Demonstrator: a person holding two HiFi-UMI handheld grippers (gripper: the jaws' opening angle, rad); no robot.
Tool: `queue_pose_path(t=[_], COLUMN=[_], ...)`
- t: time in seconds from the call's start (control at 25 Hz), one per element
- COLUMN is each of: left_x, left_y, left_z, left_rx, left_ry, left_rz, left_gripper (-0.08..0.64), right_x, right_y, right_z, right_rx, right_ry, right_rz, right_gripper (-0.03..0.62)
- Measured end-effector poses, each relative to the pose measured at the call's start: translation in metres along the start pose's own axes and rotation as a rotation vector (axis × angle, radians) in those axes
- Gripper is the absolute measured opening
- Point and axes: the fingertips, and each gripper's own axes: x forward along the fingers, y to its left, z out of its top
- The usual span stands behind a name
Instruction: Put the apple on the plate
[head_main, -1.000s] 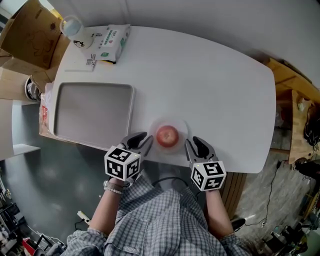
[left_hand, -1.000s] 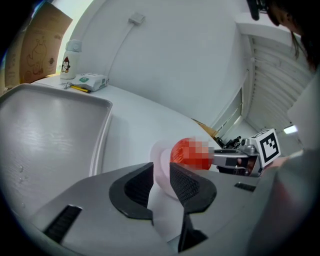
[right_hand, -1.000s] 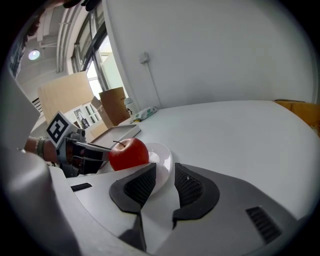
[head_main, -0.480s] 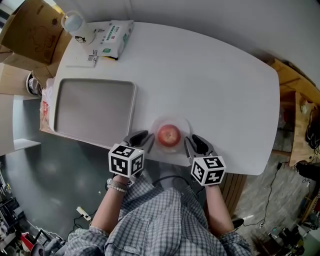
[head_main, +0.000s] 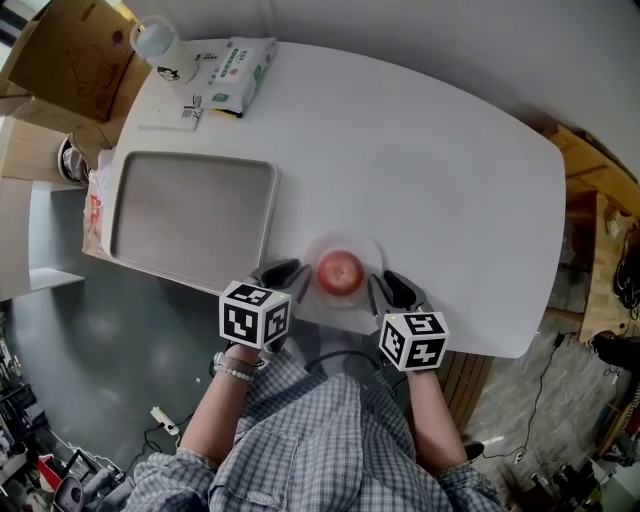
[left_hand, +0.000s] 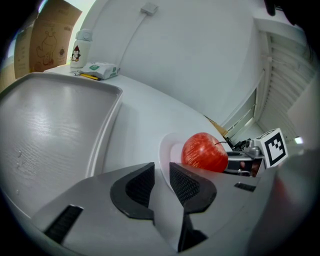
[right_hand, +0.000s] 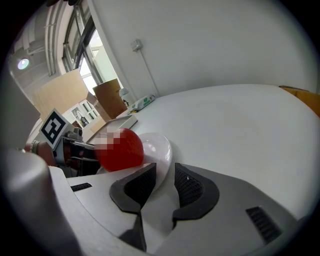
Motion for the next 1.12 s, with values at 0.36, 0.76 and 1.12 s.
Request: queue_pose_path(t=[0.36,0.76,1.12], left_x=[0.0035,0.0038,0.005], left_y=[0.0002,-0.001,0.0016], left_z=[0.0013,-0.0027,-0.0034], left_rx=[0.004,-0.023,-0.15], left_ry=[0.0,0.058,0.06], left_rz=[0.001,-0.063,-0.093], left_gripper=[0.083,0.072,0.058], right_x=[0.0025,0.0041,0.0055], right_y=[-0.0012,-0.0002,-0.0017], right_z=[0.0006,-0.0007,-0.0002], right_rx=[-0.001,0.037,0.126], right_ry=[0.013,0.015,0.021], right_rz=[0.009,-0.001,-0.009], right_gripper=[0.094,0.092,0.08])
